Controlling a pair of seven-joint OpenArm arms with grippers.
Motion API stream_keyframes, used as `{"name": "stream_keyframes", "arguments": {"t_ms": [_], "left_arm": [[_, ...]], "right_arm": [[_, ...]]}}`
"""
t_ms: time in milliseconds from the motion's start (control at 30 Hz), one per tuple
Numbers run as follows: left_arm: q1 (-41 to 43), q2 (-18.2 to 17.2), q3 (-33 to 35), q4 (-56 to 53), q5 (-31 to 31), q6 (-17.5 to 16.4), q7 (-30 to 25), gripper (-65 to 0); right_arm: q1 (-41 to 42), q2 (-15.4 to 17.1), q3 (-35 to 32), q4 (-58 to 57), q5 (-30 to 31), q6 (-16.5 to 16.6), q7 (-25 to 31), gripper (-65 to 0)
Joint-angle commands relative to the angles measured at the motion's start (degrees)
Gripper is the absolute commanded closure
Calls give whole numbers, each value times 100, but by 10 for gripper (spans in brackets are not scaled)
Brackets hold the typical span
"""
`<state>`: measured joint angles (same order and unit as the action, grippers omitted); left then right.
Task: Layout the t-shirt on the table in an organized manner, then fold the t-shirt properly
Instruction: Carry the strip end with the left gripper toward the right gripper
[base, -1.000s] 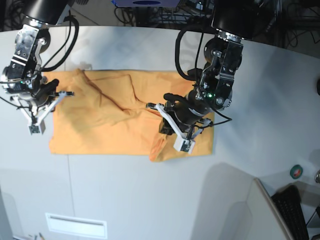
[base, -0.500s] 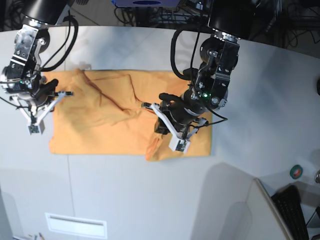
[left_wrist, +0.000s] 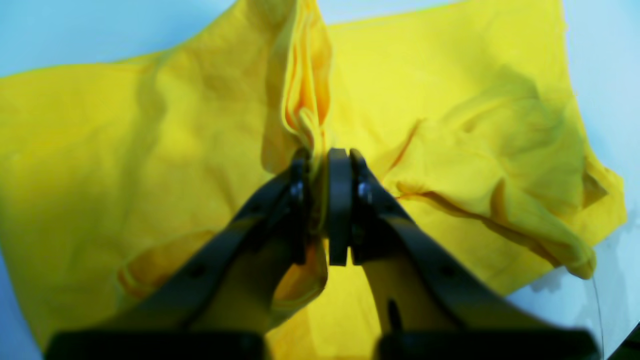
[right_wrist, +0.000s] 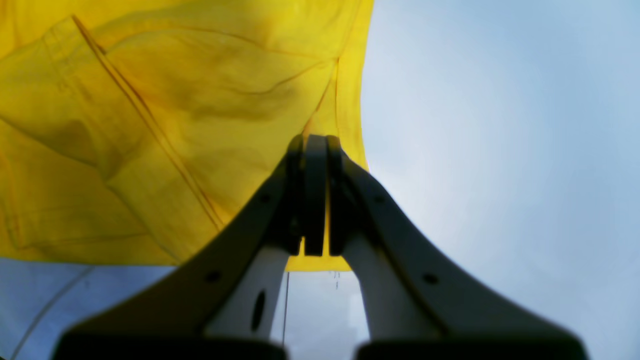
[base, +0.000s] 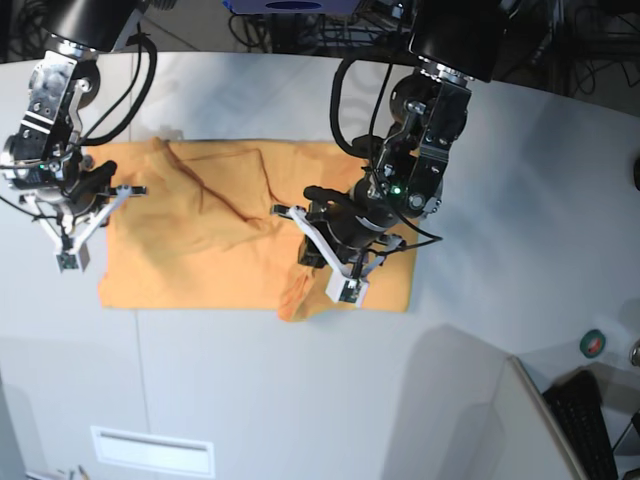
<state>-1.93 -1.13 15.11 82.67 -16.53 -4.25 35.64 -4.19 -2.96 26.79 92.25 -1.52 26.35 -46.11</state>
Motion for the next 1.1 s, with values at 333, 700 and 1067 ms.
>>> {"name": "stream_keyframes", "arguments": {"t_ms": [333,700,1067], "left_arm": [[-268,178,40,-272,-48,16,-148,0],[-277,187,49,-289,-30,16,-148,0],[-277,187,58,-307,-48,8,-148,0]], "right_arm": [[63,46,7,90,33,-2,96,0],[71,46,7,90,33,-2,96,0],[71,37,7,90,33,-2,96,0]]}}
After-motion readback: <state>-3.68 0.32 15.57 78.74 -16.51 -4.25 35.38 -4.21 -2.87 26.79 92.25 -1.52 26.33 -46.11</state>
